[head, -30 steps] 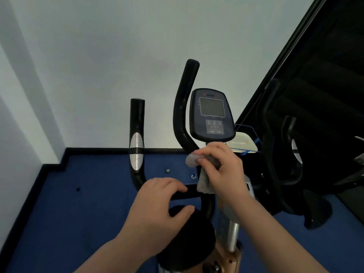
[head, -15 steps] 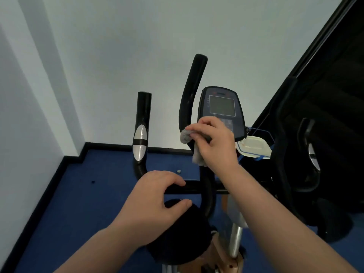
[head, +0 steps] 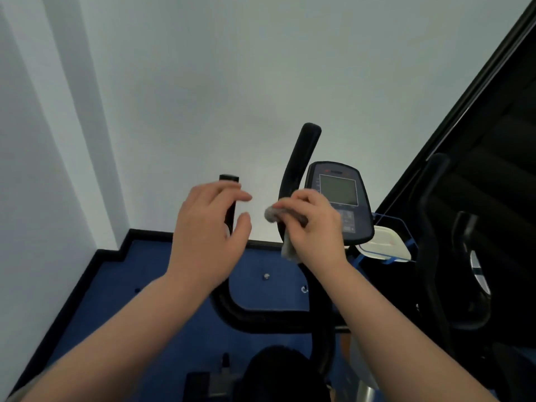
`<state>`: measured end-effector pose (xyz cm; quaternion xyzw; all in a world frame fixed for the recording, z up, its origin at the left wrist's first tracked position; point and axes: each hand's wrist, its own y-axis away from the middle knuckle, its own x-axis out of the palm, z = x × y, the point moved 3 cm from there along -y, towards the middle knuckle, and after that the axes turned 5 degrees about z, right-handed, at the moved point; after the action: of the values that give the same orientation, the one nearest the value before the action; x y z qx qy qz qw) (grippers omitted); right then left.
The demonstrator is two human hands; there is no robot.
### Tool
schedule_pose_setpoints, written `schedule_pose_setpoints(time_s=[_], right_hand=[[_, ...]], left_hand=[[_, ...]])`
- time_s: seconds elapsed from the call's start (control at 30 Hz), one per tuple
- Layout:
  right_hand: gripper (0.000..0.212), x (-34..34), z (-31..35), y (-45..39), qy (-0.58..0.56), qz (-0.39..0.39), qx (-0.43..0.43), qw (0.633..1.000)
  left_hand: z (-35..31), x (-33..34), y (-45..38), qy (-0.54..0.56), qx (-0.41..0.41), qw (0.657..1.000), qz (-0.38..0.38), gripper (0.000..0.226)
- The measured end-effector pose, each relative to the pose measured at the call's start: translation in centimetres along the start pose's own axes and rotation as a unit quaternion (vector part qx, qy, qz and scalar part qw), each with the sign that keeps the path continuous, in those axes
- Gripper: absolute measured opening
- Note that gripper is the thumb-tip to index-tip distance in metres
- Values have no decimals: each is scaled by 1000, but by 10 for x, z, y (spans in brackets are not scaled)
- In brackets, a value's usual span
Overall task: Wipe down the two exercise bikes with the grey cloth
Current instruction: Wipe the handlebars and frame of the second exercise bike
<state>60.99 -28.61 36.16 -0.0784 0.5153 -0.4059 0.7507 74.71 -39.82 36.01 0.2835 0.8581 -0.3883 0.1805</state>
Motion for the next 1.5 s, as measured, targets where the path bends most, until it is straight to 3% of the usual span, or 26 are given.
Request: schedule_pose_setpoints(time_s=[0.17,0.37,0.67,0.77,0.87,0.93,1.03,1.07,1.1,1.23,1.4,1.5], right_hand=[[19,-9,-6,7,-71,-14,68,995],[24,-10,-14,18,-33,-39,61,997],[18,-3,-15,-33,21,-147,43,988],[17,-35,-8,-51,43,-235,55,970],[16,-81,13,-76,18,-271,-12,962],[18,-97,28,-99,4,-231,-43,972],[20,-79,36,-126,30,-39,-9,999],[21,-67,35,-123,48,-3,6,999],[21,-56,30,-114,44,-15,16,999],[25,-38,11,-65,-127,-198,86,968],[23,-54,-4,-77,-303,-242,166,907],[25,-44,-4,-86,-308,-205,180,911]], left_hand=[[14,13,-37,-31,-16,997,67,34],[21,17,-40,-43,-3,995,89,37],[23,17,-40,-37,-2,997,74,36],[23,17,-40,-40,7,996,78,36],[25,16,-38,-32,6,996,87,35],[25,14,-38,-34,8,996,83,33],[24,15,-38,-42,14,995,92,32],[24,15,-38,-43,13,995,93,32],[24,14,-39,-43,13,995,94,32],[24,14,-40,-39,15,995,94,32],[26,13,-40,-47,21,994,99,31],[26,15,-40,-45,22,994,93,31]])
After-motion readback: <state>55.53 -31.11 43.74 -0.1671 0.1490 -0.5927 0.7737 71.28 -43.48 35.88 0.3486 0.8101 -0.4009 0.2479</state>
